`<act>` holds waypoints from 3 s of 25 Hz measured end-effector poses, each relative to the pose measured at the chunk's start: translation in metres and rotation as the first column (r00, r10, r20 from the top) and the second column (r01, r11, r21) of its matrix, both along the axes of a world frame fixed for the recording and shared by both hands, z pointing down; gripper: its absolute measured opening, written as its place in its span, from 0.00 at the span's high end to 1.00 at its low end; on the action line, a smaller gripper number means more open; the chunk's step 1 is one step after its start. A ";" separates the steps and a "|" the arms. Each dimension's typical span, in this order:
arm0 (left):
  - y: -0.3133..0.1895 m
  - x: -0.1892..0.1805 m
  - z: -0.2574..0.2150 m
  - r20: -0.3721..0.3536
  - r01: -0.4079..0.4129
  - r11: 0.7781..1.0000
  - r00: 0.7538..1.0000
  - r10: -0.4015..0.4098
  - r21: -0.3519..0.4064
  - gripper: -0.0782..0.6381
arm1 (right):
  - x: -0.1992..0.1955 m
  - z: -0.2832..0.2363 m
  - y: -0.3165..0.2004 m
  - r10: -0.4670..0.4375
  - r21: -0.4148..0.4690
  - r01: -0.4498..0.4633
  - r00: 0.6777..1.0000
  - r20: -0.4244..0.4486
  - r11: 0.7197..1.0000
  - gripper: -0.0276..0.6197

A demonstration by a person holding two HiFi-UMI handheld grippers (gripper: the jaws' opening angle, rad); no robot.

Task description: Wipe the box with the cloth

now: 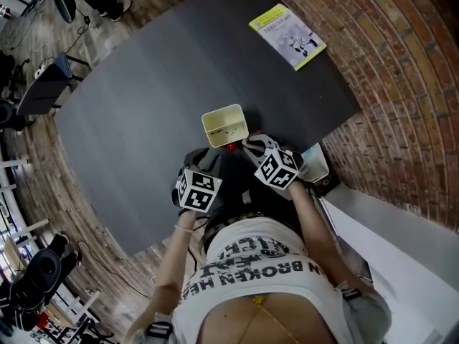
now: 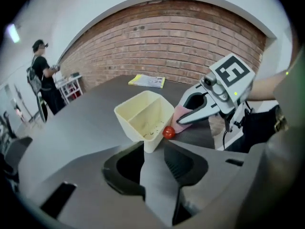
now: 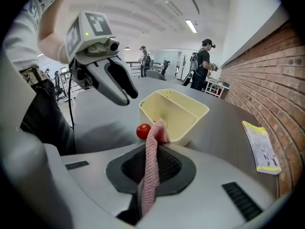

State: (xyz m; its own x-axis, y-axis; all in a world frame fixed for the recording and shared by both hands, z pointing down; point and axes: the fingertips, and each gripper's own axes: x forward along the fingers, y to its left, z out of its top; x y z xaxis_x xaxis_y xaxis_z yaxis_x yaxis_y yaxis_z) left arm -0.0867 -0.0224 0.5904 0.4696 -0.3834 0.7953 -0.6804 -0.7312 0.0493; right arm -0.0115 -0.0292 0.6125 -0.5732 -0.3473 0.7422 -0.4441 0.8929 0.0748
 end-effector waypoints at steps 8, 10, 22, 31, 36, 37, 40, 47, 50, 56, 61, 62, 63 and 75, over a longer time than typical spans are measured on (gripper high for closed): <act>-0.045 -0.045 -0.020 0.341 -0.467 0.869 0.853 0.395 0.162 0.71 | 0.007 -0.012 -0.001 0.019 0.019 -0.019 1.000 0.016 1.000 0.93; -0.052 -0.042 -0.023 0.373 -0.549 0.819 0.804 0.463 0.168 0.71 | 0.008 -0.013 0.000 0.020 0.021 -0.021 1.000 0.016 1.000 0.93; -0.074 -0.011 -0.001 0.789 -0.984 0.174 0.074 0.610 -0.043 0.71 | 0.018 -0.020 0.001 0.066 0.035 -0.066 0.998 0.020 0.997 0.93; -0.083 -0.008 0.009 0.847 -0.988 0.087 -0.064 0.527 -0.129 0.74 | 0.028 -0.024 0.000 0.093 0.046 -0.094 0.995 0.025 0.995 0.93; -0.069 -0.014 0.008 0.802 -0.966 0.194 -0.023 0.596 -0.172 0.77 | 0.031 -0.026 -0.004 0.100 0.048 -0.101 0.994 0.034 0.994 0.93; -0.065 -0.014 0.007 0.783 -0.956 0.235 0.008 0.621 -0.176 0.77 | 0.032 -0.026 -0.005 0.105 0.047 -0.106 0.994 0.035 0.993 0.93; -0.052 -0.010 0.003 0.725 -0.922 0.345 0.117 0.679 -0.174 0.78 | 0.037 -0.026 -0.008 0.129 0.043 -0.131 0.991 0.038 0.990 0.93; -0.027 0.003 0.003 0.623 -0.811 0.553 0.335 0.707 -0.192 0.83 | 0.056 -0.030 -0.018 0.210 0.023 -0.212 0.975 0.071 0.977 0.93; -0.019 0.015 0.001 0.529 -0.743 0.644 0.477 0.702 -0.185 0.85 | 0.057 -0.030 -0.018 0.200 0.010 -0.201 0.976 0.085 0.979 0.93; -0.012 0.034 -0.002 0.408 -0.681 0.717 0.618 0.672 -0.149 0.86 | 0.046 -0.019 -0.020 0.113 0.012 -0.114 0.992 0.058 0.993 0.93; -0.011 0.036 -0.003 0.392 -0.677 0.722 0.631 0.670 -0.143 0.86 | 0.036 0.003 -0.025 -0.010 0.000 0.010 1.000 -0.019 1.000 0.93; -0.011 0.036 -0.003 0.388 -0.677 0.722 0.632 0.671 -0.143 0.86 | 0.034 0.007 -0.027 -0.026 -0.006 0.026 0.999 -0.029 1.000 0.93; -0.010 0.036 -0.003 0.387 -0.679 0.720 0.631 0.673 -0.144 0.86 | 0.032 0.010 -0.028 -0.039 -0.011 0.039 0.999 -0.035 0.999 0.93; -0.010 0.036 -0.004 0.364 -0.696 0.702 0.620 0.695 -0.154 0.86 | 0.016 0.019 -0.034 -0.108 0.002 0.108 0.994 -0.036 0.994 0.93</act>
